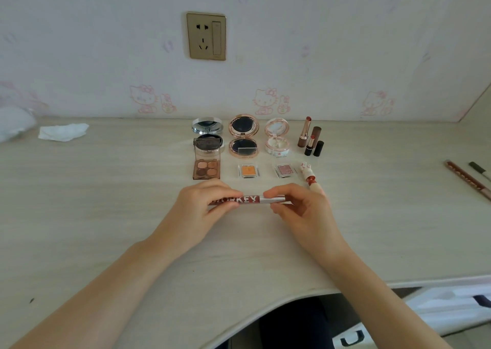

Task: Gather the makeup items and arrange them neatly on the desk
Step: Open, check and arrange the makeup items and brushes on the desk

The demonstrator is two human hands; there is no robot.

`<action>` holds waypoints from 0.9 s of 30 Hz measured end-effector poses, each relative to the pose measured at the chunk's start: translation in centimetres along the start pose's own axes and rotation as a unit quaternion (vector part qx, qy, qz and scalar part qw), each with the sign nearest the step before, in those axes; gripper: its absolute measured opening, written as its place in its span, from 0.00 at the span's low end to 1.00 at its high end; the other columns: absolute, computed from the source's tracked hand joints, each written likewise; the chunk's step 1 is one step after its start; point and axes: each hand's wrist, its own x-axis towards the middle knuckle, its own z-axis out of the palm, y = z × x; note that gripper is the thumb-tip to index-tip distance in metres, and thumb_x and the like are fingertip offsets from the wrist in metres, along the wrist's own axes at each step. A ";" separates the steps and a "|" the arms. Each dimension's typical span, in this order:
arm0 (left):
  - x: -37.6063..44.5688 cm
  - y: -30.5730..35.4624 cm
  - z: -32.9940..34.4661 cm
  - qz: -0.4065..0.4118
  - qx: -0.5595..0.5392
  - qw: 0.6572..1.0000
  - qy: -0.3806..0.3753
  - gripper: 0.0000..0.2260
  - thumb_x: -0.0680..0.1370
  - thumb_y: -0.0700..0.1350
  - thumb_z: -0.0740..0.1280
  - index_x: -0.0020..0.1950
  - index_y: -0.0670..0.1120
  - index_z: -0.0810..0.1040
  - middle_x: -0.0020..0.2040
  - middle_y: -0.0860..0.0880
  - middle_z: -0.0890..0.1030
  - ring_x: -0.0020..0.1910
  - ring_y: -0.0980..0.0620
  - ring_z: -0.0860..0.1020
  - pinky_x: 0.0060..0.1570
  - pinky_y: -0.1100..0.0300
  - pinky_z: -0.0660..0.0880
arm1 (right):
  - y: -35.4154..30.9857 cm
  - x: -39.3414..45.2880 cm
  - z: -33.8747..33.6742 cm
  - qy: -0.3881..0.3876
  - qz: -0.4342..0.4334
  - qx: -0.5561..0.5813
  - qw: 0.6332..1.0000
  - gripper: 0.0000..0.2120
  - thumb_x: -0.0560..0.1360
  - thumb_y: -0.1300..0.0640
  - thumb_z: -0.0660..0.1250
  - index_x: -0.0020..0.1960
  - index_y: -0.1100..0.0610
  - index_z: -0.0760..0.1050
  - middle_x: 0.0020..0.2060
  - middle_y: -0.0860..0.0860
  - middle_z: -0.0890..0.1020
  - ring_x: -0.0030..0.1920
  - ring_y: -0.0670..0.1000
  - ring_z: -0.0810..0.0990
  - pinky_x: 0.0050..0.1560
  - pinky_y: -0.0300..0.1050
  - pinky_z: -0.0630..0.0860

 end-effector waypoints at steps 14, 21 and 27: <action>-0.3 0.4 0.1 0.006 -0.020 1.000 0.017 0.10 0.72 0.39 0.72 0.53 0.46 0.84 0.47 0.54 0.81 0.46 0.57 0.80 0.48 0.63 0.76 | 0.3 -0.3 0.4 -0.026 0.014 0.010 1.000 0.09 0.77 0.62 0.66 0.49 0.48 0.76 0.40 0.40 0.80 0.40 0.43 0.79 0.43 0.37 0.77; -0.3 0.4 0.2 0.004 -0.029 0.999 0.024 0.09 0.72 0.39 0.72 0.52 0.45 0.84 0.46 0.53 0.81 0.46 0.56 0.80 0.47 0.61 0.76 | -0.2 -0.2 0.6 -0.006 0.041 0.068 0.997 0.06 0.79 0.55 0.63 0.50 0.56 0.77 0.38 0.50 0.83 0.39 0.47 0.81 0.43 0.45 0.79; -0.3 0.2 0.2 0.003 -0.019 1.000 0.020 0.10 0.72 0.40 0.73 0.53 0.46 0.84 0.46 0.53 0.81 0.45 0.57 0.79 0.46 0.65 0.75 | 0.2 -0.3 0.4 -0.024 0.012 0.027 0.999 0.09 0.78 0.63 0.63 0.49 0.51 0.77 0.39 0.40 0.81 0.40 0.41 0.78 0.41 0.38 0.78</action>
